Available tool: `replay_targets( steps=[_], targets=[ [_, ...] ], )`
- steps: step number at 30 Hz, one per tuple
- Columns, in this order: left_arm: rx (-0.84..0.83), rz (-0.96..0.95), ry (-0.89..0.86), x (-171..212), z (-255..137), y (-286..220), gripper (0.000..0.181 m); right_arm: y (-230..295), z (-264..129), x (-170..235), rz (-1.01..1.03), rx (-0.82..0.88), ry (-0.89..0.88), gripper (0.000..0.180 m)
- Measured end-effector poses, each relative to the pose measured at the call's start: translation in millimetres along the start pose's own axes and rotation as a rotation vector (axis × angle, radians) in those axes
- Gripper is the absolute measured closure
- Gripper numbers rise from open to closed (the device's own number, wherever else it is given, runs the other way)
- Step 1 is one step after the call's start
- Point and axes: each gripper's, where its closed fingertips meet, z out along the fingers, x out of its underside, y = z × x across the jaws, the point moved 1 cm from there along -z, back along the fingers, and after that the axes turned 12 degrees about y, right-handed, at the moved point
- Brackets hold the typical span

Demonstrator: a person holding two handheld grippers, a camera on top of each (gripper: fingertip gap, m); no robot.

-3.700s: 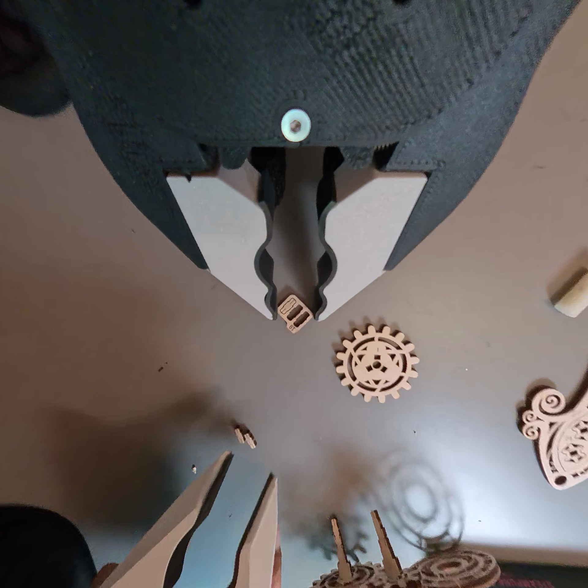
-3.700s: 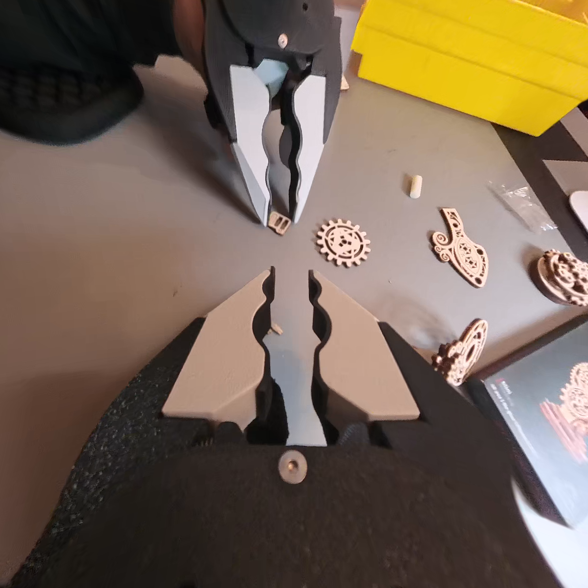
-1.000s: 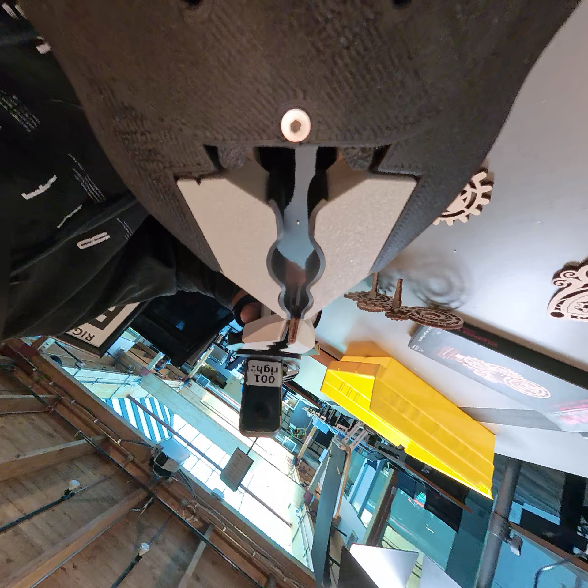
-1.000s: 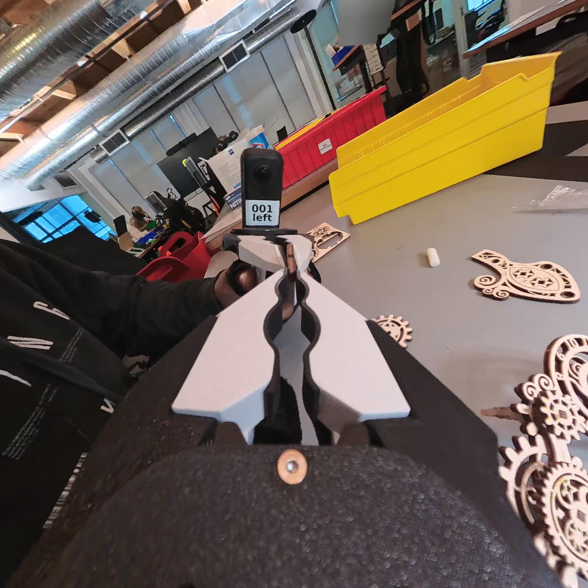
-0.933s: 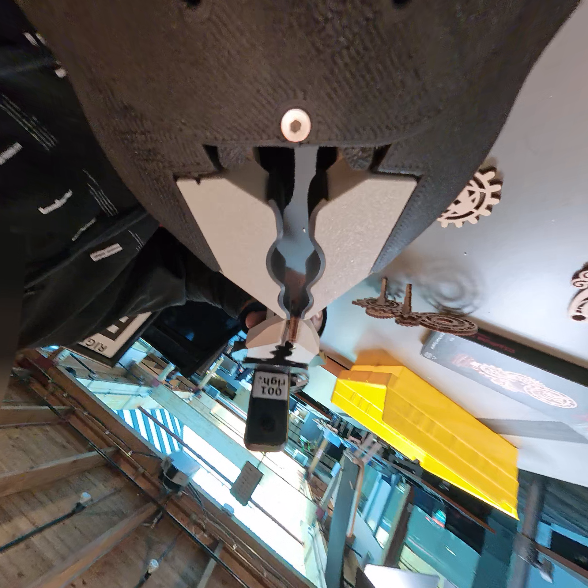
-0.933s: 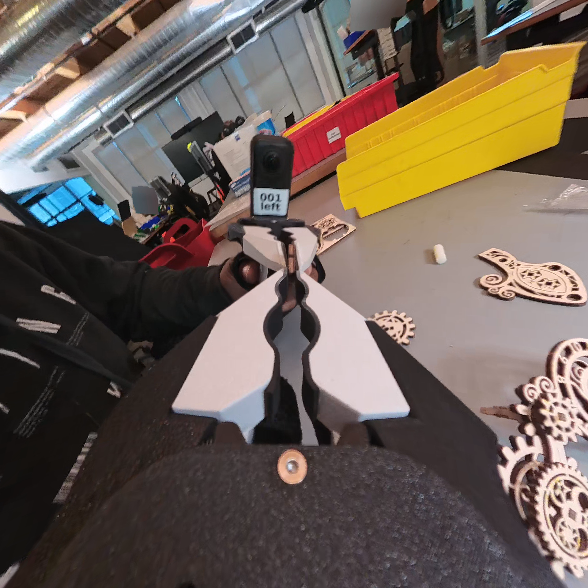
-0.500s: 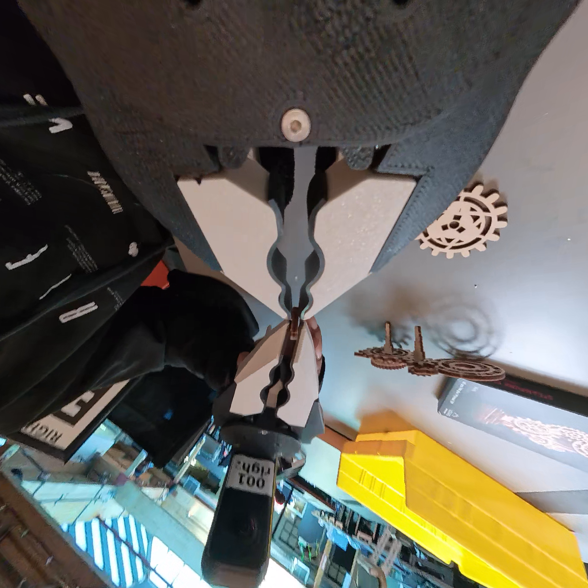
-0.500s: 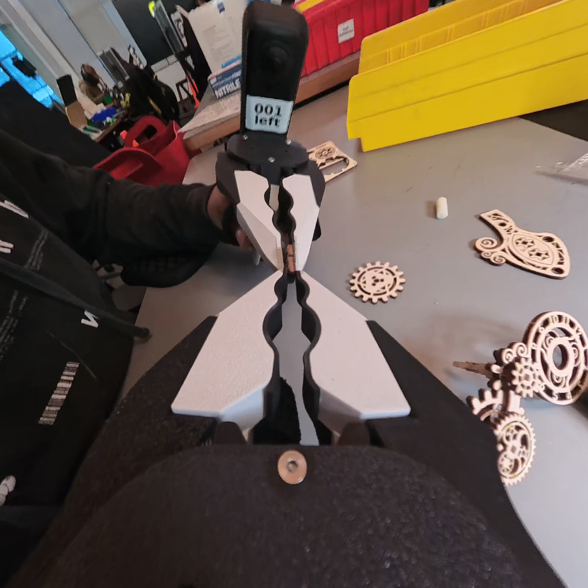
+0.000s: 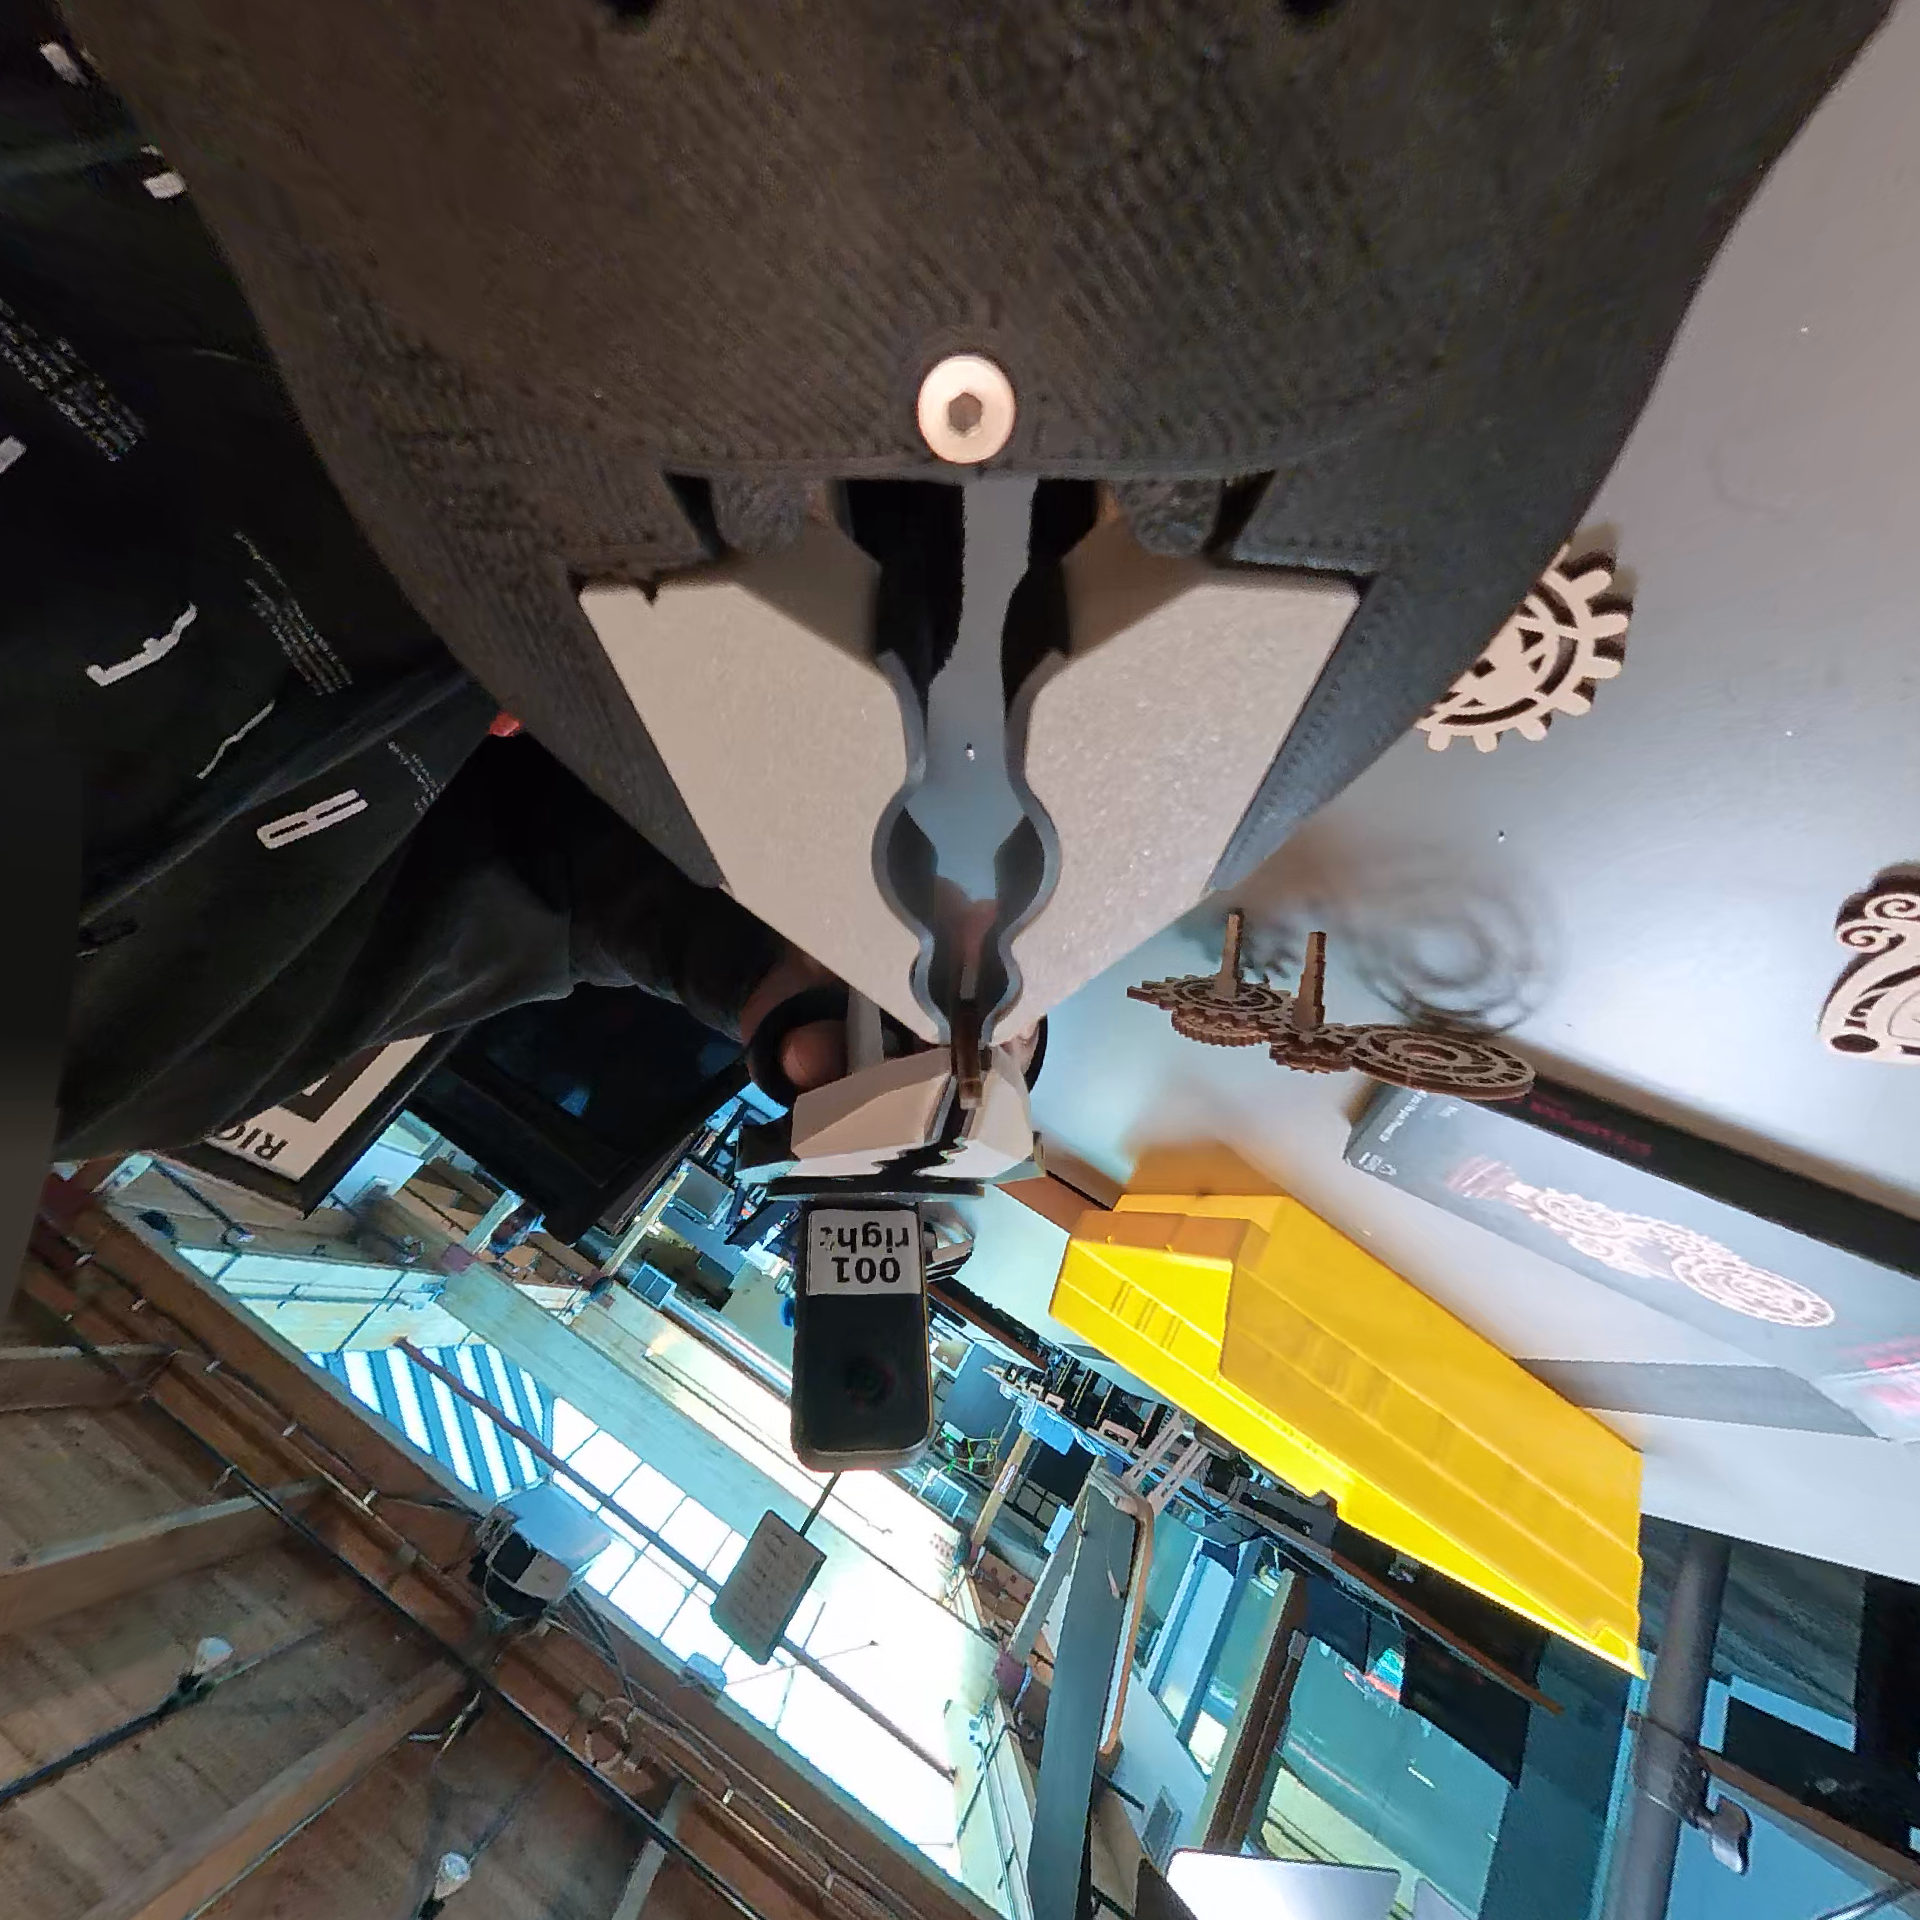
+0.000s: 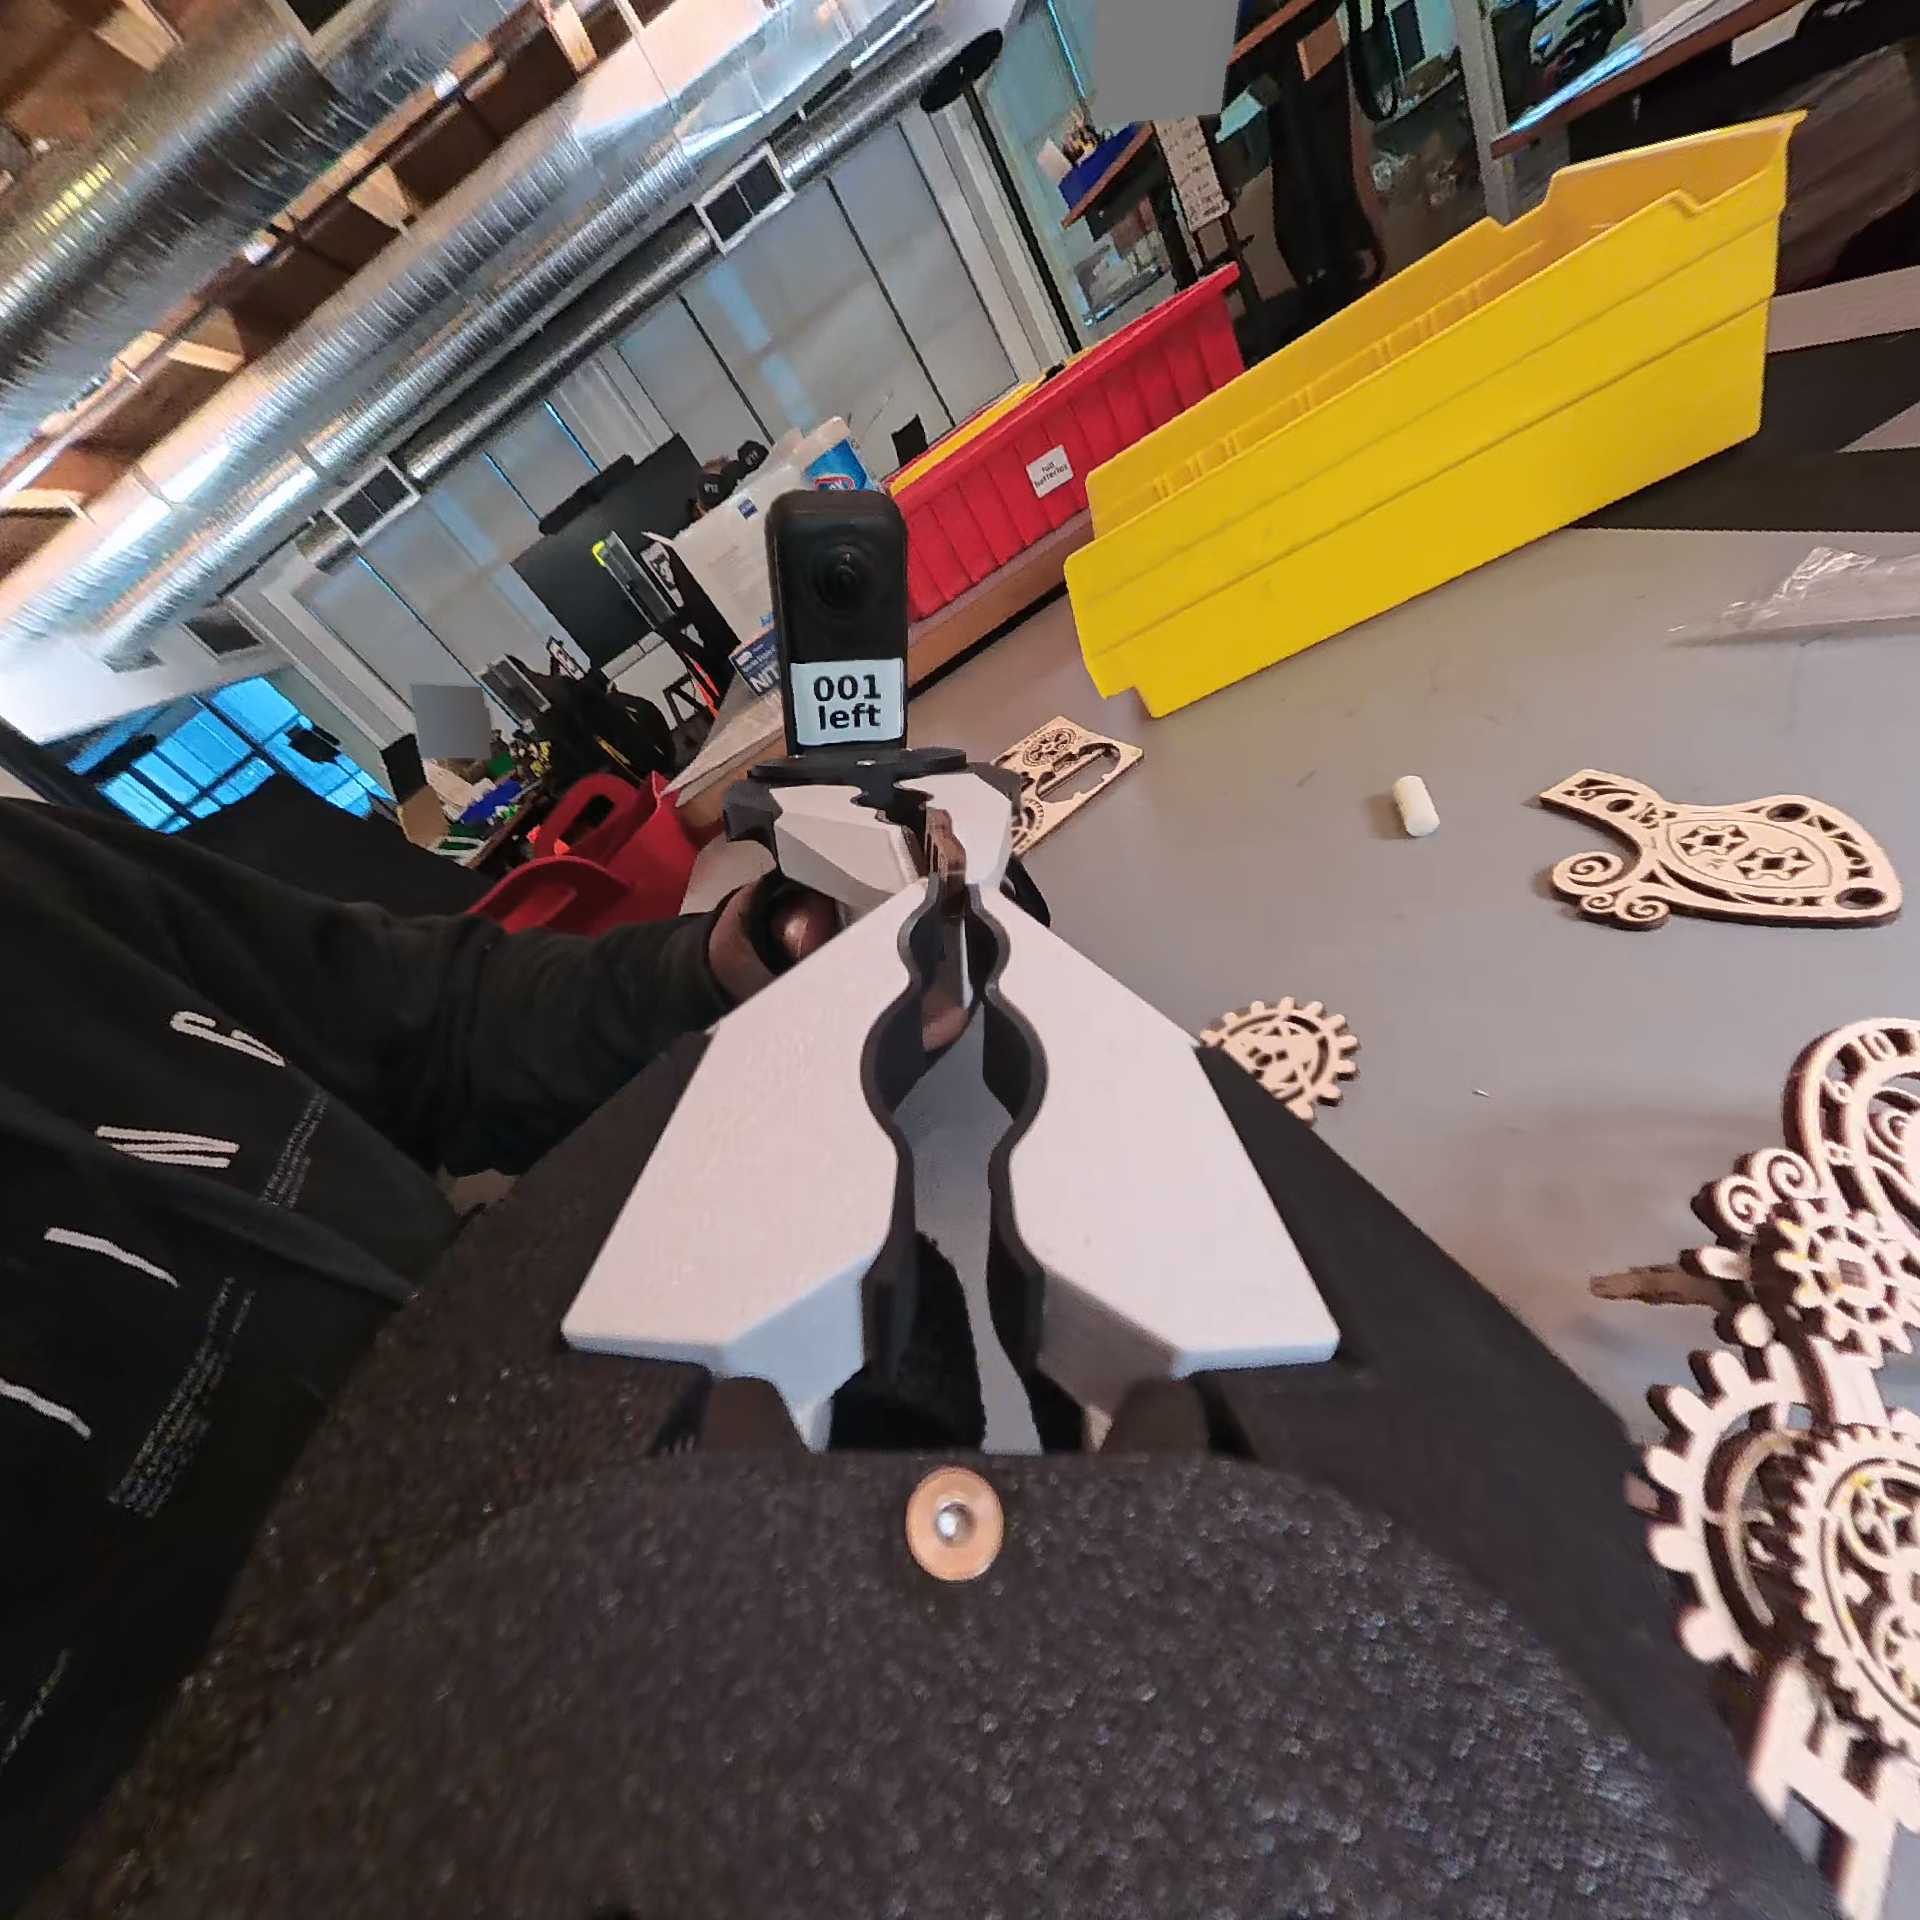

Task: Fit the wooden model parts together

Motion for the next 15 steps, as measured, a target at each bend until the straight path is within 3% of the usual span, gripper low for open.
replay_targets(
  steps=[15],
  targets=[
    [0.011, 0.015, 0.071, 3.9, -1.3, -2.8, 0.179, 3.9, 0.8, 8.9, -0.071, 0.006, 0.079, 0.179]
  ],
)
